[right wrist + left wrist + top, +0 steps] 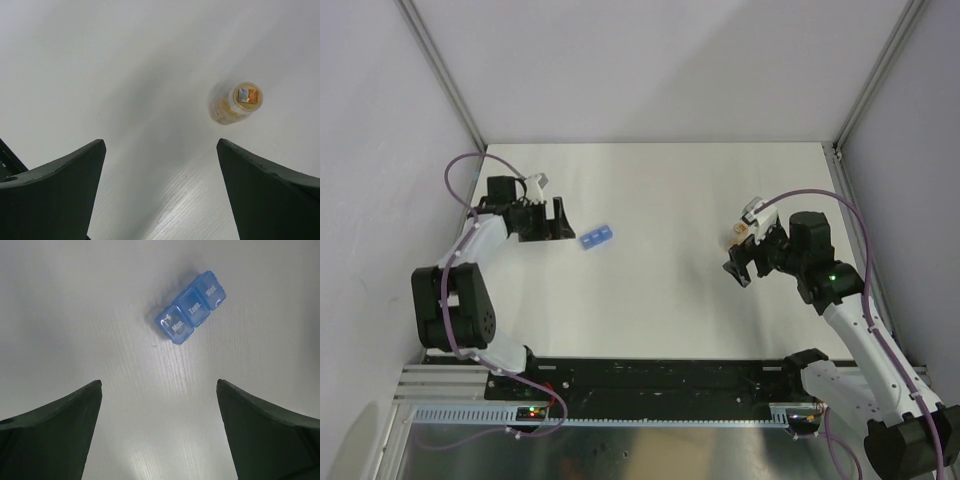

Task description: Sort the pills into containers

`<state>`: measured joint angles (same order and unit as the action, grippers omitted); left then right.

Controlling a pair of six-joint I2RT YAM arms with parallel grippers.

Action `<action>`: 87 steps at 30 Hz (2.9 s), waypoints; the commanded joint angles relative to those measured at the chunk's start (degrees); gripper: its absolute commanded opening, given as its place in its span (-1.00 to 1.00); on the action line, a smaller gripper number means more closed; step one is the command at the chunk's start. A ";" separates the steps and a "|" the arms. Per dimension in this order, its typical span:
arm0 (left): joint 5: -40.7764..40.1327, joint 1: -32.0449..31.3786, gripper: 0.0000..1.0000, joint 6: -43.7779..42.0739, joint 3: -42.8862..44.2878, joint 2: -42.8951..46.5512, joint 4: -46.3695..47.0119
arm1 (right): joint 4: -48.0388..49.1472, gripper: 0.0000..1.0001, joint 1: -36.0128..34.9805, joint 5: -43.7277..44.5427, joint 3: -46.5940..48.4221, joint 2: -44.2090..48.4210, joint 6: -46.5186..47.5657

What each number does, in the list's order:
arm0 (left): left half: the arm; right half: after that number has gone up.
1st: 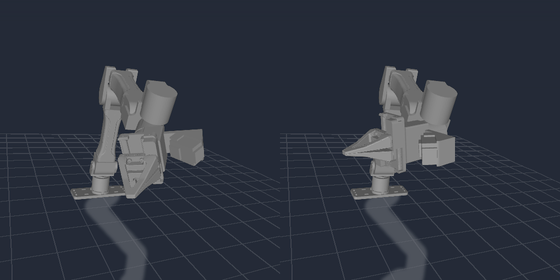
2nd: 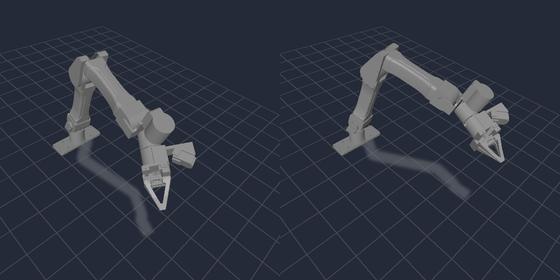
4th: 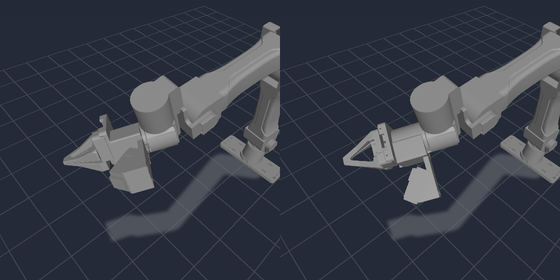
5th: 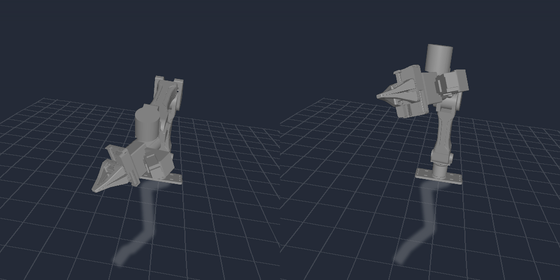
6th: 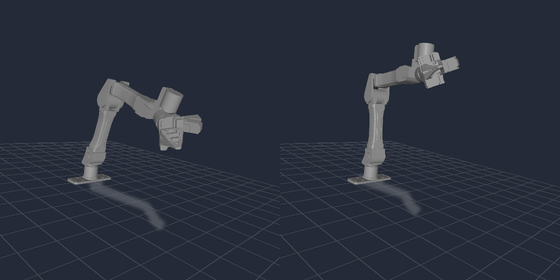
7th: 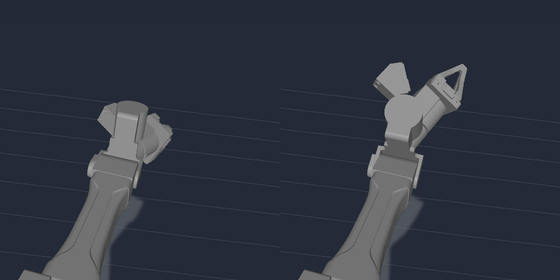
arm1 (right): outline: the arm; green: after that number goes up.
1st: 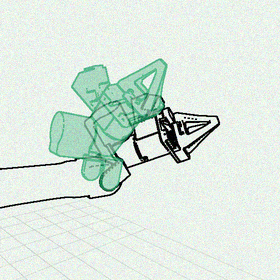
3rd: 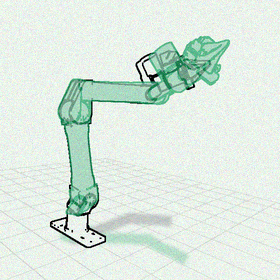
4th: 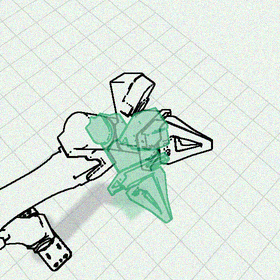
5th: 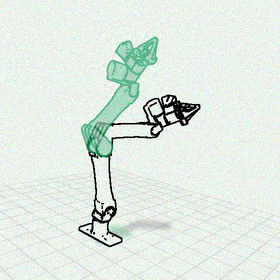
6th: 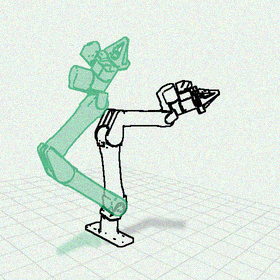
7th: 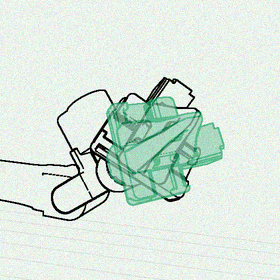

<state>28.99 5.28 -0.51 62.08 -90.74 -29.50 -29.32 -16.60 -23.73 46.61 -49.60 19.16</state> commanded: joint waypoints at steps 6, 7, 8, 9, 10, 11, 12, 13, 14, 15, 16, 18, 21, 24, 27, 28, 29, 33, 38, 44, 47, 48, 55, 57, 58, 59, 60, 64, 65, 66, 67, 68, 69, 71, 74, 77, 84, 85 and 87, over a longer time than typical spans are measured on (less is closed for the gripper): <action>-8.15 2.68 0.99 -3.29 -11.55 17.74 9.98 | 3.46 0.99 2.63 3.89 -0.51 1.33 -0.29; -8.55 3.05 0.99 -3.32 -12.56 19.57 10.86 | 3.87 0.99 2.85 4.62 -0.62 1.34 -0.45; -8.84 3.46 0.99 -3.29 -13.72 20.96 11.39 | 4.20 0.99 3.09 5.43 -0.68 1.43 -0.62; -9.21 3.79 0.99 -3.32 -14.61 22.63 12.09 | 4.50 0.99 3.30 6.10 -0.79 1.48 -0.79; -9.56 4.31 0.99 -3.25 -15.72 23.86 12.80 | 4.78 0.99 3.53 6.74 -0.85 1.50 -0.88; -9.79 4.79 0.99 -3.13 -16.66 25.44 13.32 | 5.01 0.99 3.78 7.19 -0.92 1.52 -0.97; -9.90 5.38 0.99 -3.02 -17.75 26.80 13.90 | 5.12 0.99 4.08 7.59 -1.00 1.52 -1.05; -9.95 5.76 0.99 -2.97 -18.91 28.27 14.27 | 5.23 0.99 4.37 7.88 -1.04 1.48 -1.10; -9.94 6.26 0.99 -3.07 -19.84 29.45 14.68 | 5.28 0.99 4.64 8.02 -1.02 1.42 -1.16; -9.89 6.69 0.99 -3.34 -20.88 30.91 14.92 | 5.26 0.99 4.99 8.23 -1.01 1.38 -1.15; -9.86 7.25 0.99 -3.61 -21.71 32.00 15.18 | 5.34 0.99 5.26 8.42 -1.00 1.28 -1.15; -9.77 8.40 0.99 -4.28 -23.34 34.37 15.50 | 5.46 0.99 5.99 8.82 -1.00 1.20 -1.19; -8.85 10.93 0.99 -4.85 -25.37 37.87 15.86 | 5.64 0.99 7.14 9.32 -0.99 0.98 -1.27; -7.11 14.11 0.99 -5.01 -27.00 41.00 16.34 | 5.63 0.99 8.62 9.49 -0.99 0.90 -1.49; -4.70 17.72 0.99 -4.87 -28.37 43.82 16.71 | 5.56 0.99 10.47 9.15 -0.99 0.96 -2.06; -3.84 18.61 0.99 -4.73 -28.66 44.78 16.86 | 5.53 0.99 11.25 8.97 -0.99 1.02 -2.30; -2.97 19.54 0.99 -4.61 -28.98 45.61 16.98 | 5.52 0.99 11.90 8.79 -0.99 1.14 -2.56; -1.57 20.86 0.99 -4.21 -29.99 48.38 17.41 | 5.27 0.99 14.98 7.89 -0.99 1.99 -3.59; 0.90 20.99 0.99 -4.45 -30.03 50.42 17.61 | 4.16 0.99 19.55 7.67 -0.99 3.97 -4.84; 4.57 21.10 0.99 -5.43 -28.36 50.00 17.79 | 0.93 0.99 20.41 13.68 -0.99 5.60 -6.69; 6.08 21.07 0.99 -5.50 -27.88 49.61 17.87 | -1.23 0.99 20.52 14.35 -1.47 6.98 -6.65; 6.48 21.08 0.99 -5.35 -27.75 49.39 17.93 | -1.60 0.99 20.54 14.78 -1.80 7.51 -6.53; 6.99 21.03 0.99 -6.59 -27.78 49.32 18.07 | -1.69 0.99 23.45 16.15 -3.63 14.63 -5.66; 7.12 21.03 0.99 -7.17 -27.87 50.22 18.11 | -1.35 0.99 24.71 15.48 -4.07 16.45 -5.70; 7.17 21.06 0.99 -7.37 -27.84 50.83 18.18 | -1.26 0.99 25.18 15.12 -4.25 17.12 -5.70; 6.88 21.07 0.99 -7.34 -27.82 51.32 18.21 | -1.22 0.99 25.68 14.72 -4.38 17.85 -5.71; 6.57 21.08 0.99 -7.24 -27.81 52.00 18.23 | -1.15 0.99 26.15 14.39 -4.49 18.39 -5.71; 6.43 21.04 0.99 -5.59 -27.65 53.83 18.34 | -1.06 0.99 26.79 14.27 -4.59 19.51 -5.53; 6.60 21.11 0.99 -5.00 -27.64 54.05 18.47 | -1.12 0.99 26.84 14.60 -4.68 19.66 -5.40; 6.69 21.06 0.99 -4.57 -27.64 54.29 18.53 | -1.10 0.99 26.86 14.90 -4.73 19.78 -5.34; 6.73 20.98 0.99 -4.23 -27.77 54.45 18.74 | -1.10 0.99 26.87 15.23 -4.71 19.84 -5.17; 6.67 20.99 0.99 -4.01 -27.87 54.62 18.93 | -1.00 0.99 26.92 15.52 -4.74 19.87 -5.09; 6.42 21.00 0.99 -3.95 -28.19 54.71 19.25 | -0.96 0.99 26.90 15.76 -4.85 19.88 -4.78; 6.16 21.02 0.99 -3.77 -28.96 55.06 19.97 | -1.17 0.99 26.89 15.76 -4.97 19.94 -4.16; 5.96 20.95 0.99 -3.83 -30.16 56.09 21.19 | -1.25 0.99 26.88 16.04 -5.03 20.67 -3.46; 5.39 21.01 0.99 -3.70 -31.69 57.87 23.16 | -0.99 0.99 26.88 15.93 -5.40 22.07 -2.98; 5.53 20.91 0.99 -2.39 -35.29 62.29 28.07 | -0.21 0.99 26.88 15.91 -6.51 24.95 -2.32; 5.62 20.82 0.99 -2.26 -35.59 62.67 28.30 | -0.17 0.99 26.88 16.08 -6.52 24.93 -2.39; 5.94 20.89 0.99 -2.02 -35.99 63.07 28.67 | -0.18 0.99 26.93 16.23 -6.55 24.76 -2.40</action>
<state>34.72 25.80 -3.79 26.68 -29.10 -5.34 -31.46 9.98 -8.34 40.23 -25.12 16.23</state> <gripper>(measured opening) 0.995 0.993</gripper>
